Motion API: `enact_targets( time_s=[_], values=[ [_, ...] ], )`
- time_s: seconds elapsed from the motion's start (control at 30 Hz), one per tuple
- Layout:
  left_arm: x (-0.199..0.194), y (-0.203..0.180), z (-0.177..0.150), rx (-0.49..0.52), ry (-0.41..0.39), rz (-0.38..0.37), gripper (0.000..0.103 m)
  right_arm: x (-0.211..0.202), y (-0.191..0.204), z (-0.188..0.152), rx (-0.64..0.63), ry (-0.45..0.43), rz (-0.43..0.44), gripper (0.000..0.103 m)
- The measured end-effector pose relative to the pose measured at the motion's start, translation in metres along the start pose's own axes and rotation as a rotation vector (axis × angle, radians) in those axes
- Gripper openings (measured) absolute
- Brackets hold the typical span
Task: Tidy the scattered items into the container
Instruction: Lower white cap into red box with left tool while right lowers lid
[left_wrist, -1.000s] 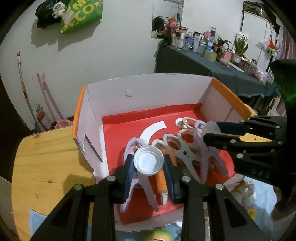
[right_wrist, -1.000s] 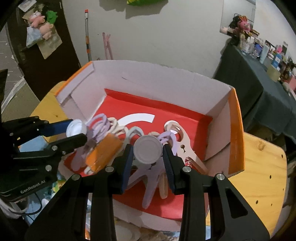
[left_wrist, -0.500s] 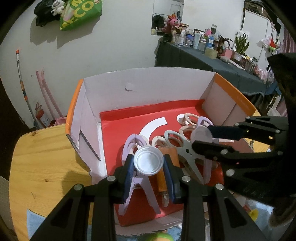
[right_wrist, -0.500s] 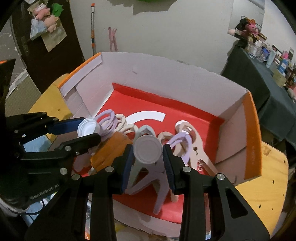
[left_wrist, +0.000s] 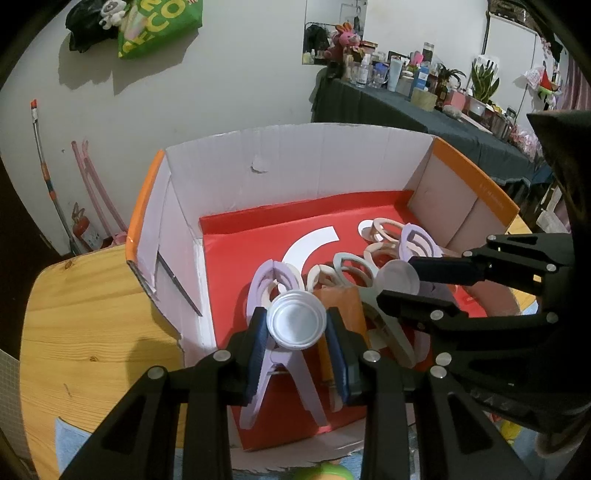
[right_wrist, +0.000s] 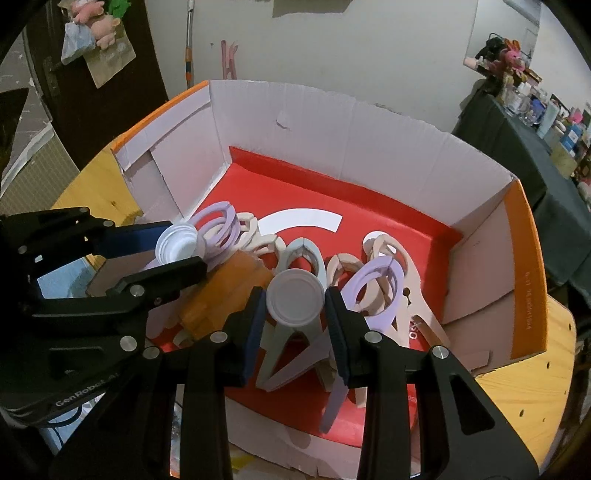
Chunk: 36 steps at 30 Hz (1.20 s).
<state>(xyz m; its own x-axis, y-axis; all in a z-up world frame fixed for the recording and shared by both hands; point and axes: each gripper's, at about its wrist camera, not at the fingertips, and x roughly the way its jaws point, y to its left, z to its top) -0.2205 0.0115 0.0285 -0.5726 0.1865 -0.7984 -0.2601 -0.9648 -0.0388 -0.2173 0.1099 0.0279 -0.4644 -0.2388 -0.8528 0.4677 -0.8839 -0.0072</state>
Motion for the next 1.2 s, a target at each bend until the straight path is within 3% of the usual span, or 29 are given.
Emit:
enact_targets(
  time_s=[1.2],
  values=[
    [0.006,0.009,-0.004,-0.018,0.023,-0.002,0.034,0.013,0.013,-0.007,-0.051,0.032,-0.031,0.031]
  ],
)
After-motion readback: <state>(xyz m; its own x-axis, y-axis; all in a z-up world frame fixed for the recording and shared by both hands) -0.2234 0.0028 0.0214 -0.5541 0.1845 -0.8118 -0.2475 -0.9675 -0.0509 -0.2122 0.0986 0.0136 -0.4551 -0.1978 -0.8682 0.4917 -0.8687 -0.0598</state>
